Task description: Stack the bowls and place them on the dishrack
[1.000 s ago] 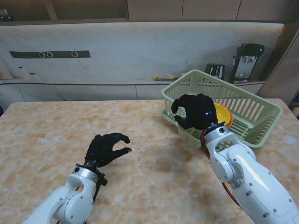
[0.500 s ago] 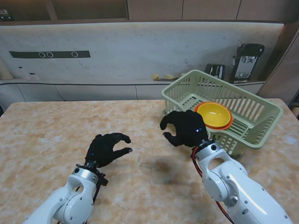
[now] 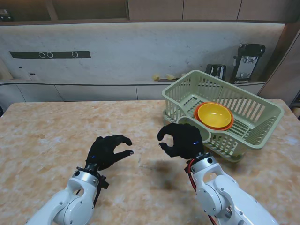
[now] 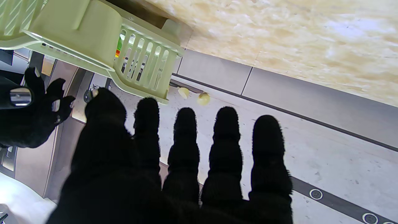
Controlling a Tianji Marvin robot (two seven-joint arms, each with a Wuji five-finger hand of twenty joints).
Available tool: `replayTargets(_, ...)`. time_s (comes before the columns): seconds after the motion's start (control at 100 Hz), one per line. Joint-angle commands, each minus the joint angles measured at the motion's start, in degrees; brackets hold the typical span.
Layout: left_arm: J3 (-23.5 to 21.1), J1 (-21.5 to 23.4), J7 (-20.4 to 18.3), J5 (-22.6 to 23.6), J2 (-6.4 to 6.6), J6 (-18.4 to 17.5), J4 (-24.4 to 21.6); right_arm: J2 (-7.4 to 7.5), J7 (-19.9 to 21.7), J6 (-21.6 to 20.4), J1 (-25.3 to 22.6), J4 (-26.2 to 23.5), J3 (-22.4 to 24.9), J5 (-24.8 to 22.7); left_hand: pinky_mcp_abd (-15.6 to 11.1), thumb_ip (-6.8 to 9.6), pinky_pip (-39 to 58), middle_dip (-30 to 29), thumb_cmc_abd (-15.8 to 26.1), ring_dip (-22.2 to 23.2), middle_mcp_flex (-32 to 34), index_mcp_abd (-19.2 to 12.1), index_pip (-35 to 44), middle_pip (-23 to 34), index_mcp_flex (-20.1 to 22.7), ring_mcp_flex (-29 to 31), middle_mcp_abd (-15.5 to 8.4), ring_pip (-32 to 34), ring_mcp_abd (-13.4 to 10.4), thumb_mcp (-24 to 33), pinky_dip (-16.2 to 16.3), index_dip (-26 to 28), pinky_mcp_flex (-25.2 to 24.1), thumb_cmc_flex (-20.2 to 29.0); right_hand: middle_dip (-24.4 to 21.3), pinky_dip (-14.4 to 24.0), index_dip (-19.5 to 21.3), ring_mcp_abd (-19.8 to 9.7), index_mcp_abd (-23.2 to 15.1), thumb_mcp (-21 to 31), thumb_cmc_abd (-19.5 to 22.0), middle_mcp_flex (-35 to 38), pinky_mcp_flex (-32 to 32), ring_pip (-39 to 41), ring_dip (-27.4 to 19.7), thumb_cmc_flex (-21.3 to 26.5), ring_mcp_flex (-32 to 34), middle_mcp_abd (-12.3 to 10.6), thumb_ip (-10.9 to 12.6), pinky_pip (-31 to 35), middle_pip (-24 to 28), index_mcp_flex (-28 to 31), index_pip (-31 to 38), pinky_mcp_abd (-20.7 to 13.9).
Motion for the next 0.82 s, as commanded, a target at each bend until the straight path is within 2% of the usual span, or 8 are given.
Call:
replayTargets(0.0,0.12,0.45,-0.71,0.02,-0.21,-0.18,-0.6,-0.45,1.16,0.24,-1.2,0.61,-0.41,0.15,1.05,1.62,0.93,0.19,1.59,0.24,0.89,-0.36,0.48,-0.14,1.47,1.34,0.21,0.28,0.5,-0.6,0.72,1.65,-0.09,1.8,-0.23,-0.33,-0.63,0.11,-1.22,-0.68,0.62,0.56,-0.72,-0.8,1.09,0.51,0.67,-0.93,-0.27,0.27,-0.62,-0.18,-0.65,-0.73)
replayTargets(0.81,0.1,1.0,-0.94,0.27,-0.2,0.58,-1.83,-0.81,1.29,0.46,0.18,2.97,-3.03,2.35,1.2,1.61,1.12,0.3,1.58,0.31,1.12,-0.47,0.8,-0.02,1.6,1.47,0.12,0.4,0.48,-0.6,0.81,1.75,0.0,1.76,-0.27,-0.12,-0.43,0.46,-1.2,-2.69,1.36,0.3,-1.74,-1.18,1.1,0.56,0.27,-0.9,0.11,0.24,-1.01,-0.3,-0.8,-0.26)
